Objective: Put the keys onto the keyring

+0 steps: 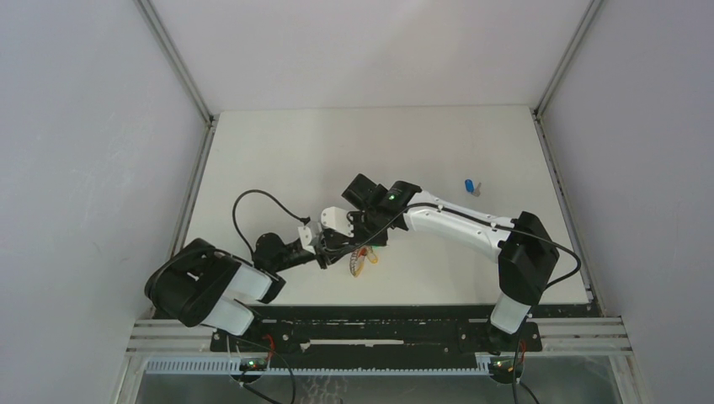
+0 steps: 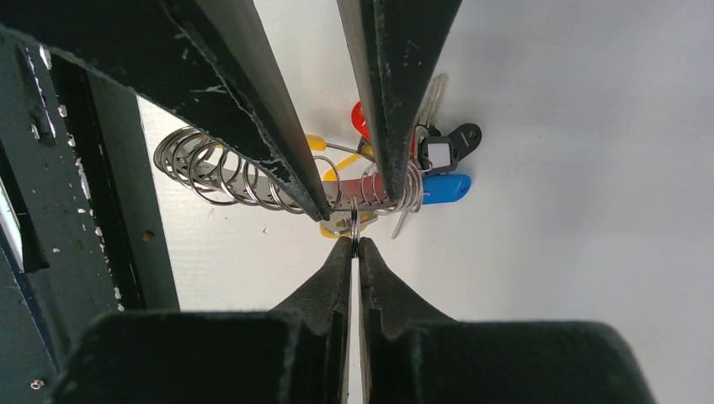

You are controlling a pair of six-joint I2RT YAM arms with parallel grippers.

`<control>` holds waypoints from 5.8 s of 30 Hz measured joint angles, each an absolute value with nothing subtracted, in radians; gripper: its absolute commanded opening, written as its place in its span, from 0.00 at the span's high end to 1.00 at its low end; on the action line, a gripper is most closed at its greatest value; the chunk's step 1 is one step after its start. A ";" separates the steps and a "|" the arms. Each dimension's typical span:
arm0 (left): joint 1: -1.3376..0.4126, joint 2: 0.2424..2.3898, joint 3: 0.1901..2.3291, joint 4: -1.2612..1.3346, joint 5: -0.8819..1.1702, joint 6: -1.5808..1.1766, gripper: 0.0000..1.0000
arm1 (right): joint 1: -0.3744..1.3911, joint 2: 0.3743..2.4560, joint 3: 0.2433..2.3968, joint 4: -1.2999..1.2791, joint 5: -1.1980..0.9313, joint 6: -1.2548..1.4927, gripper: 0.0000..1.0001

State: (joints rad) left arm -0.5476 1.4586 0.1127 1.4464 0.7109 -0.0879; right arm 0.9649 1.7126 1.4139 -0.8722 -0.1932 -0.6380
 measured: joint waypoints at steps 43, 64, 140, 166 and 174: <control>-0.559 1.487 0.126 1.447 0.747 -0.119 0.85 | 0.945 1.611 1.291 -0.733 -0.280 -0.673 1.00; -0.560 1.472 0.133 1.425 0.663 -0.121 0.69 | 0.976 1.612 1.312 -0.833 0.176 -0.609 1.00; -0.627 1.616 0.146 1.435 0.334 -0.661 0.55 | 0.844 1.658 1.170 -0.573 -0.302 -0.565 1.00; -0.601 1.650 0.195 1.435 0.643 -0.250 0.68 | 0.847 1.644 1.170 -0.607 -0.356 -0.593 1.00; -0.599 1.682 0.233 1.442 0.694 -0.231 0.74 | 0.850 1.644 1.169 -0.628 -0.365 -0.607 1.00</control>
